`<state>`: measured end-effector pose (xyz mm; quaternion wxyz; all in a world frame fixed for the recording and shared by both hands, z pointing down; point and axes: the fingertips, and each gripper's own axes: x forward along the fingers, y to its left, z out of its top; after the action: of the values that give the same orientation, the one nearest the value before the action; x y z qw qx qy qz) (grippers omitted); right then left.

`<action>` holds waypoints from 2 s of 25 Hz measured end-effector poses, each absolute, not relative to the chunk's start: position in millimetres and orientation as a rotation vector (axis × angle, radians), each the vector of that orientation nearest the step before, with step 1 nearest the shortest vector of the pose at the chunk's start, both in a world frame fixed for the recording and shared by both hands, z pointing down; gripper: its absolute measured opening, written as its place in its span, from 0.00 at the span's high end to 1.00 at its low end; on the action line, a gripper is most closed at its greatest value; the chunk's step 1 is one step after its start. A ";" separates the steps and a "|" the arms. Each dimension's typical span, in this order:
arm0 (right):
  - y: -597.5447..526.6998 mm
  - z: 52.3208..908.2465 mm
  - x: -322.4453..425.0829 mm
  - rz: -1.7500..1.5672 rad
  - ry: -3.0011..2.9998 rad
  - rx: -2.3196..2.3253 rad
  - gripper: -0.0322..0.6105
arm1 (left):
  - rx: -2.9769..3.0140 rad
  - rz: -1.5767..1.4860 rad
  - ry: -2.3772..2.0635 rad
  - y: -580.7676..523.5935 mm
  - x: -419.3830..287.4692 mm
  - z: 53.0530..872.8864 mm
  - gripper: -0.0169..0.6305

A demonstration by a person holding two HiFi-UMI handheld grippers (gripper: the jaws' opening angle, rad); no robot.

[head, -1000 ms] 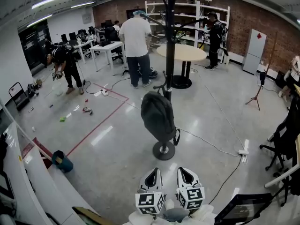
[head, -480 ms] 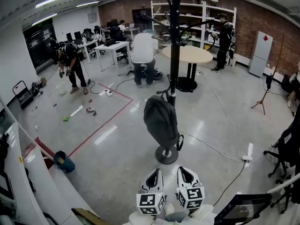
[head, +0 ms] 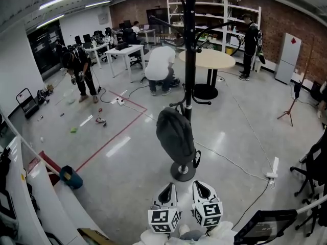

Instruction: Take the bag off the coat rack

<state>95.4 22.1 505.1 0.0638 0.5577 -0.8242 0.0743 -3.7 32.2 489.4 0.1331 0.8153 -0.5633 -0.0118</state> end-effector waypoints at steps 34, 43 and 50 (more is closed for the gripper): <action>-50.8 511.6 101.1 0.238 -2.561 1.579 0.93 | 2.355 -0.044 -1.685 -38.9 18.2 480.7 0.99; -65.5 515.4 95.9 0.234 -2.551 1.572 0.93 | 2.344 -0.058 -1.674 -55.6 13.2 485.4 0.99; -82.2 514.6 90.9 0.207 -2.545 1.569 0.93 | 2.350 -0.075 -1.664 -76.4 9.3 485.8 0.99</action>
<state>90.9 -82.2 514.6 0.0724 0.5222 -0.8469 0.0688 9.3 -76.4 485.8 0.1305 0.8089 -0.5727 -0.0257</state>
